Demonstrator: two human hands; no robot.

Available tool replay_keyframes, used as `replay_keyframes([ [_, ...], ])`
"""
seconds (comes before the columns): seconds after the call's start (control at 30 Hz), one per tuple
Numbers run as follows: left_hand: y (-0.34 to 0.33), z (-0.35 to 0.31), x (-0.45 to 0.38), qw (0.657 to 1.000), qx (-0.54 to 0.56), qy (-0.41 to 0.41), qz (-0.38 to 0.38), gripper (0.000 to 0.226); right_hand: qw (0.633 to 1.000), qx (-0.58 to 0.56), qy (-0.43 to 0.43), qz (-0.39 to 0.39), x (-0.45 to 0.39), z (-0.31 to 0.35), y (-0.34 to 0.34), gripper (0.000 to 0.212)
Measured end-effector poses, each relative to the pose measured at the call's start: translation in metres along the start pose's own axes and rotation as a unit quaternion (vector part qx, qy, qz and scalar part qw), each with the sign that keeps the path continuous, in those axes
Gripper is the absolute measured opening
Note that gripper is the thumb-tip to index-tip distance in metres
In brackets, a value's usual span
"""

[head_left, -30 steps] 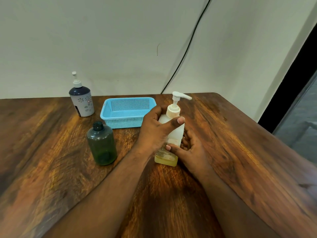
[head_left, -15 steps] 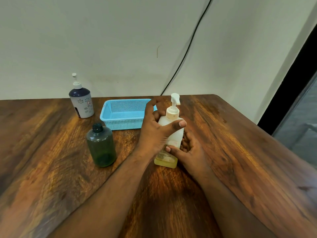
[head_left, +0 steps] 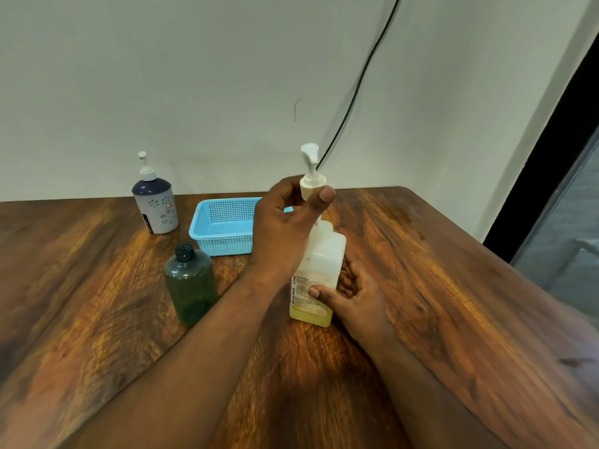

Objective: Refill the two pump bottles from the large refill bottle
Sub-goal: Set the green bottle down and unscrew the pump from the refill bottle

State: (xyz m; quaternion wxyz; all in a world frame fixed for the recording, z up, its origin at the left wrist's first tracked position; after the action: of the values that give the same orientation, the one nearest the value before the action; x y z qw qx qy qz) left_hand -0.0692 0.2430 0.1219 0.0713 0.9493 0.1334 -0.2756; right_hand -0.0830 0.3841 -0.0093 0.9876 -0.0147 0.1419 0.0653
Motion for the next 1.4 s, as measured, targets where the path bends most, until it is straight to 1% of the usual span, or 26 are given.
replay_keyframes([
  [0.17, 0.019, -0.024, -0.010, 0.998, -0.017, -0.052, -0.033, 0.027, 1.000, 0.010, -0.019, 0.004, 0.001, -0.004, 0.000, 0.078],
  [0.27, 0.024, -0.036, -0.011, 0.996, -0.023, -0.074, -0.050, 0.021, 1.000, 0.015, -0.021, 0.003, 0.001, -0.004, -0.001, 0.078],
  [0.33, 0.030, -0.043, -0.012, 0.994, 0.000, -0.089, -0.070, 0.028, 1.000, 0.019, -0.022, 0.003, 0.002, -0.003, -0.001, 0.074],
  [0.43, 0.040, -0.050, -0.013, 0.990, 0.045, -0.100, -0.090, 0.043, 1.000, 0.017, -0.023, -0.002, 0.002, -0.002, 0.000, 0.077],
  [0.53, 0.043, -0.059, -0.013, 0.986, 0.077, -0.117, -0.088, 0.047, 1.000, 0.019, -0.023, -0.002, 0.002, -0.002, 0.000, 0.073],
  [0.6, 0.046, -0.064, -0.011, 0.982, 0.094, -0.128, -0.100, 0.047, 0.999, 0.021, -0.025, -0.003, 0.002, -0.002, 0.000, 0.078],
  [0.67, 0.045, -0.062, -0.009, 0.984, 0.081, -0.126, -0.098, 0.051, 1.000, 0.018, -0.024, -0.003, 0.002, -0.001, 0.000, 0.082],
  [0.73, 0.037, -0.053, -0.002, 0.989, 0.053, -0.116, -0.076, 0.057, 1.000, 0.021, -0.022, -0.005, 0.002, -0.001, 0.000, 0.085],
  [0.77, 0.037, -0.047, 0.002, 0.989, 0.055, -0.111, -0.076, 0.055, 1.000, 0.024, -0.019, -0.004, 0.002, -0.001, -0.001, 0.088],
  [0.83, 0.041, -0.040, 0.013, 0.988, 0.059, -0.104, -0.098, 0.053, 0.999, 0.029, -0.015, -0.007, 0.002, -0.001, 0.000, 0.089],
  [0.9, 0.045, -0.038, 0.019, 0.987, 0.066, -0.096, -0.108, 0.061, 1.000, 0.024, -0.018, -0.006, 0.001, -0.004, 0.000, 0.084],
  [0.97, 0.053, -0.041, 0.024, 0.982, 0.109, -0.098, -0.123, 0.071, 1.000, 0.019, -0.023, 0.000, 0.000, -0.005, 0.000, 0.079],
  [1.07, 0.072, -0.041, 0.025, 0.967, 0.168, -0.115, -0.155, 0.068, 0.999, 0.028, -0.025, 0.001, -0.001, -0.004, 0.003, 0.078],
  [1.17, 0.086, -0.037, 0.030, 0.967, 0.148, -0.107, -0.179, 0.079, 0.999, 0.043, -0.026, -0.021, -0.002, -0.001, 0.012, 0.079],
  [1.2, 0.089, -0.033, 0.032, 0.969, 0.134, -0.095, -0.185, 0.077, 0.998, 0.046, -0.026, -0.028, -0.003, -0.001, 0.016, 0.078],
  [1.23, 0.091, -0.028, 0.035, 0.971, 0.113, -0.083, -0.193, 0.068, 0.998, 0.048, -0.025, -0.036, -0.003, -0.001, 0.020, 0.077],
  [1.27, 0.090, -0.024, 0.039, 0.975, 0.078, -0.078, -0.191, 0.055, 0.997, 0.052, -0.024, -0.046, -0.004, 0.000, 0.025, 0.076],
  [1.3, 0.084, -0.021, 0.043, 0.981, 0.034, -0.088, -0.168, 0.043, 0.996, 0.059, -0.020, -0.057, -0.004, 0.002, 0.029, 0.076],
  [1.33, 0.073, -0.014, 0.048, 0.987, -0.009, -0.100, -0.127, 0.038, 0.995, 0.069, -0.016, -0.068, -0.004, 0.004, 0.034, 0.075],
  [1.4, 0.045, 0.014, 0.059, 0.990, -0.096, -0.096, -0.024, 0.050, 0.992, 0.082, -0.006, -0.090, -0.004, 0.009, 0.044, 0.071],
])
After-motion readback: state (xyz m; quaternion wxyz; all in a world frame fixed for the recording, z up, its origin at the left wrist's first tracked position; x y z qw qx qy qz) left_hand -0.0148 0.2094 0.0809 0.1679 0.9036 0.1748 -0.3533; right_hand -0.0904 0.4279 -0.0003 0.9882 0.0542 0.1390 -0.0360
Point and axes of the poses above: each hand's wrist, its own x-axis away from the middle knuckle, its own y-axis out of the back of the hand, z = x × y, the point moved 10 cm from there along -x, towards the middle knuckle, and after that the axes turned 6 degrees about -x, right-handed, at the moved point
